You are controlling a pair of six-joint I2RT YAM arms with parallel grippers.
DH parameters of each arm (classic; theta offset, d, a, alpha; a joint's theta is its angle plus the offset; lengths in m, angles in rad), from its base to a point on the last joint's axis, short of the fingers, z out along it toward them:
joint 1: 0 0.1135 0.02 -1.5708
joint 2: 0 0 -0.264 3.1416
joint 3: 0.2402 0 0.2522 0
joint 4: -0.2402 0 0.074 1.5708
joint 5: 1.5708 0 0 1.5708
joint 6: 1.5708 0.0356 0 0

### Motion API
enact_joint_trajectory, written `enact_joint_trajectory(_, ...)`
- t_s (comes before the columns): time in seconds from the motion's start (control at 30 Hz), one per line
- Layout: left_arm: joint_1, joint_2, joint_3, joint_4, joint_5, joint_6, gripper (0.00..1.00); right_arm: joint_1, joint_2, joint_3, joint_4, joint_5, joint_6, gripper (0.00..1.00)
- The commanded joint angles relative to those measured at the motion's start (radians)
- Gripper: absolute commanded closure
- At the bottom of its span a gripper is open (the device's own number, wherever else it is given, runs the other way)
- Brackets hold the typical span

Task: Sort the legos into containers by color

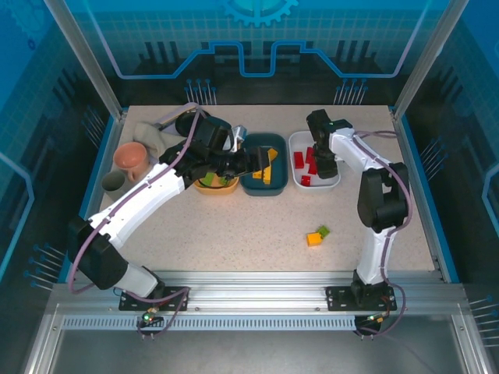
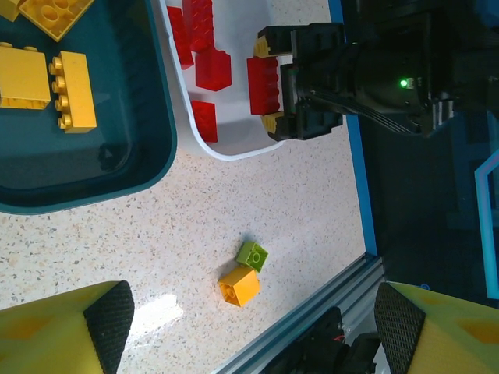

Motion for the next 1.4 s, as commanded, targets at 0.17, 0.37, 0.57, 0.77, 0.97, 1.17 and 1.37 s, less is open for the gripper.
enact_joint_trajectory(0.17, -0.007, -0.006, 0.002, 0.006, 0.029, 0.013, 0.16, -0.022, 0.095, 0.102, -0.105, -0.004, 0.093, 0.43)
enact_joint_trajectory(0.37, -0.007, -0.018, -0.014, -0.007, 0.024, 0.023, 0.16, -0.017, 0.12, 0.187, -0.131, -0.018, 0.033, 0.23)
enact_joint_trajectory(0.57, -0.006, -0.036, -0.033, -0.009, 0.02, 0.018, 0.16, -0.002, 0.044, 0.187, -0.12, -0.011, -0.005, 0.15)
enact_joint_trajectory(0.77, -0.006, -0.048, -0.031, -0.053, 0.009, 0.039, 0.16, 0.056, -0.051, 0.225, -0.113, 0.04, -0.196, 0.17)
enact_joint_trajectory(0.97, -0.006, -0.106, -0.082, -0.107, 0.008, 0.072, 0.16, 0.207, -0.245, 0.094, -0.13, 0.176, -0.524, 0.2)
enact_joint_trajectory(1.17, -0.002, -0.174, -0.173, -0.154, 0.001, 0.098, 0.16, 0.356, -0.507, -0.247, -0.171, 0.17, -0.7, 0.21)
enact_joint_trajectory(1.37, 0.002, -0.249, -0.262, -0.187, -0.021, 0.092, 0.16, 0.409, -0.67, -0.467, -0.237, 0.037, -0.77, 0.19)
